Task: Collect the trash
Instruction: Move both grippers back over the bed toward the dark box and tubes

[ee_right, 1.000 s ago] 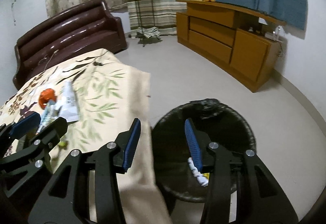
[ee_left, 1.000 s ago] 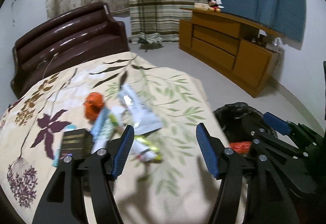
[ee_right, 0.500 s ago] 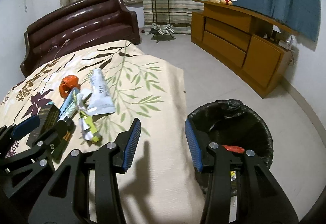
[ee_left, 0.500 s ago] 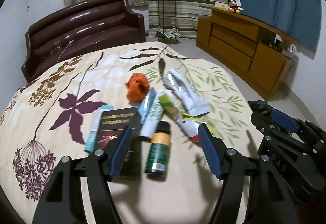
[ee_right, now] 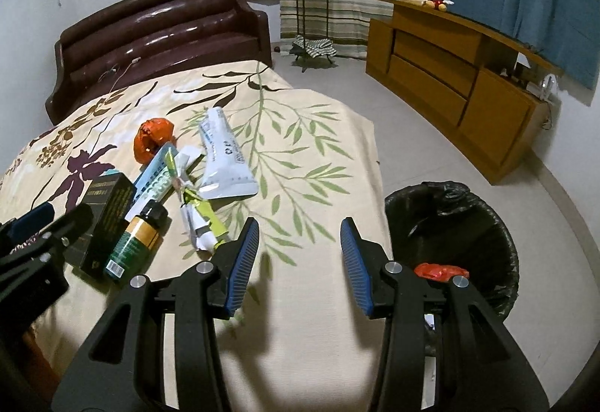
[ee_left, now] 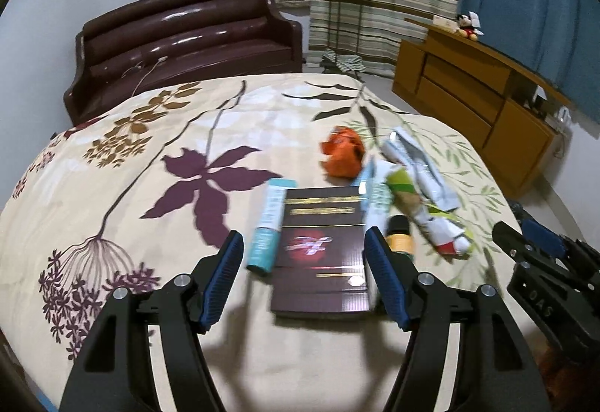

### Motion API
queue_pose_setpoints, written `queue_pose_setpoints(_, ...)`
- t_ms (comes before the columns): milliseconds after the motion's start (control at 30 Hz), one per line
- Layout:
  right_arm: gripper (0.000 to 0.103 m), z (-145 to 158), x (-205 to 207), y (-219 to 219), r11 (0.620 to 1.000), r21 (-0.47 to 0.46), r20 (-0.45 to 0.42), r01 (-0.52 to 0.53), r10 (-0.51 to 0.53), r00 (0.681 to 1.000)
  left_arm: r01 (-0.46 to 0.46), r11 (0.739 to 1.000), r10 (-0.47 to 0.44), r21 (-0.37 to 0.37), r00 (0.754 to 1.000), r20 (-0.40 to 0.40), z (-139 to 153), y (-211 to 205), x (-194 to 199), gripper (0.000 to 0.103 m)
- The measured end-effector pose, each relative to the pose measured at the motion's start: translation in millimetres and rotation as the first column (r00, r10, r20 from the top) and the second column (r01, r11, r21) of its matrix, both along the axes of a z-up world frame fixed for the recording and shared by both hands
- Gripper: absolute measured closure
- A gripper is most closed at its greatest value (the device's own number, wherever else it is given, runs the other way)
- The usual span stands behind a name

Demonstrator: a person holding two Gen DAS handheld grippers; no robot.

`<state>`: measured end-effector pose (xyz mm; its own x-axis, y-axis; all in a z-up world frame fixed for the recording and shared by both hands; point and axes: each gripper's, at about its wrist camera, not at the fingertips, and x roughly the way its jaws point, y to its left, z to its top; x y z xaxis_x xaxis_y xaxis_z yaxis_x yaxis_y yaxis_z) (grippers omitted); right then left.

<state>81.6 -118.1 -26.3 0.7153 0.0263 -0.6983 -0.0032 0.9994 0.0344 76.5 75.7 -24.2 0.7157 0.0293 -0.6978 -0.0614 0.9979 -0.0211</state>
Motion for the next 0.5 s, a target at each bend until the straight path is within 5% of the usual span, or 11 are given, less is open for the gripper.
queue_pose_setpoints(500,0.059,-3,5,23,1.000,-0.020,-0.022,-0.022,0.022,1.000,0.007,1.000,-0.008,-0.026,1.000,-0.027,-8,15,5,0.031)
